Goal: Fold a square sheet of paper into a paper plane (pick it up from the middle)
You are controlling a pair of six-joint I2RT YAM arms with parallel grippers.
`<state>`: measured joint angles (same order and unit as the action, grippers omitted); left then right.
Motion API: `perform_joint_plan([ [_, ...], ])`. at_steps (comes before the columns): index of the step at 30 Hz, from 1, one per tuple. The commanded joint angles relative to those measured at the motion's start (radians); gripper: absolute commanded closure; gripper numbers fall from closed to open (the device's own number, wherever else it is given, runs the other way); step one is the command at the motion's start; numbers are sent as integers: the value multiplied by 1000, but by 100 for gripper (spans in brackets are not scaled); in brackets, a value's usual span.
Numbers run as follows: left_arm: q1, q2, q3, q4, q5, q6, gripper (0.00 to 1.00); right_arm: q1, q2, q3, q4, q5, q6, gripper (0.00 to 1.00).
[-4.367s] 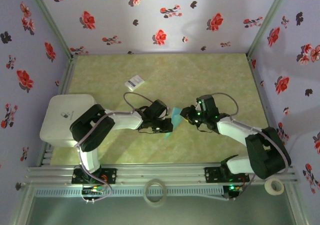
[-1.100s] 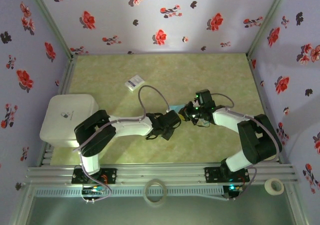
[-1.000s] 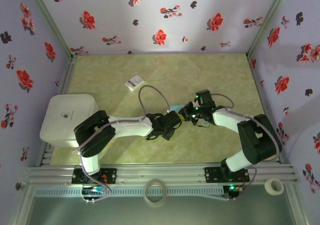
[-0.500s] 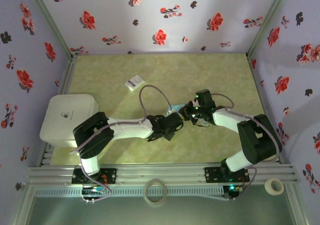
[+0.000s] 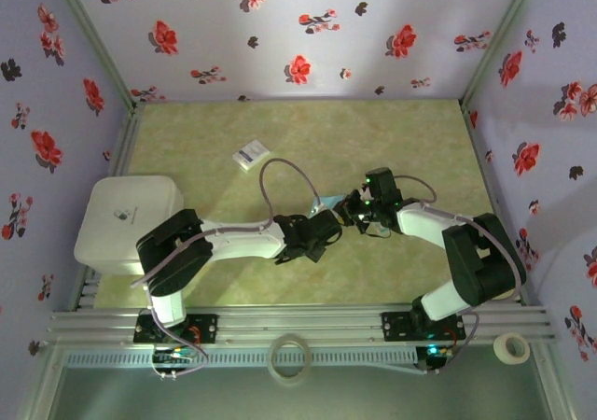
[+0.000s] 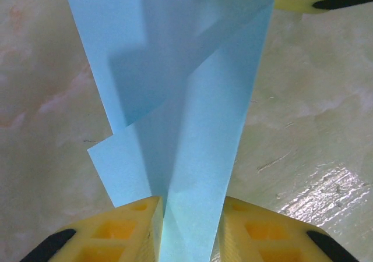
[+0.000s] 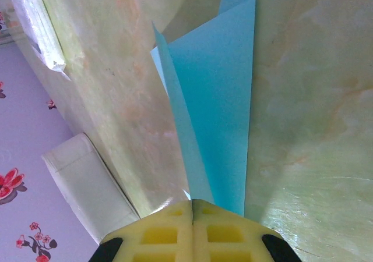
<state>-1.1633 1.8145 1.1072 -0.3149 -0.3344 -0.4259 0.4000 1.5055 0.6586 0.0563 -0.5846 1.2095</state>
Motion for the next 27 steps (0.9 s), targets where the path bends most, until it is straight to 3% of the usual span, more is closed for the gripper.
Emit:
perform_joint_plan([
  [1,-6,11,-14,-6,-38,-14,70,-1,-20,-11,20,-17,12,100],
  [11,-6,-6,-41,9,-49,-16,64,-4,-21,-15,22,-9,10,100],
  [21,-6,-24,-49,47,-41,3,80,-4,-16,-17,27,-11,13,100],
  [27,-6,-24,-44,45,-34,1,76,-4,-17,-18,27,-11,12,100],
])
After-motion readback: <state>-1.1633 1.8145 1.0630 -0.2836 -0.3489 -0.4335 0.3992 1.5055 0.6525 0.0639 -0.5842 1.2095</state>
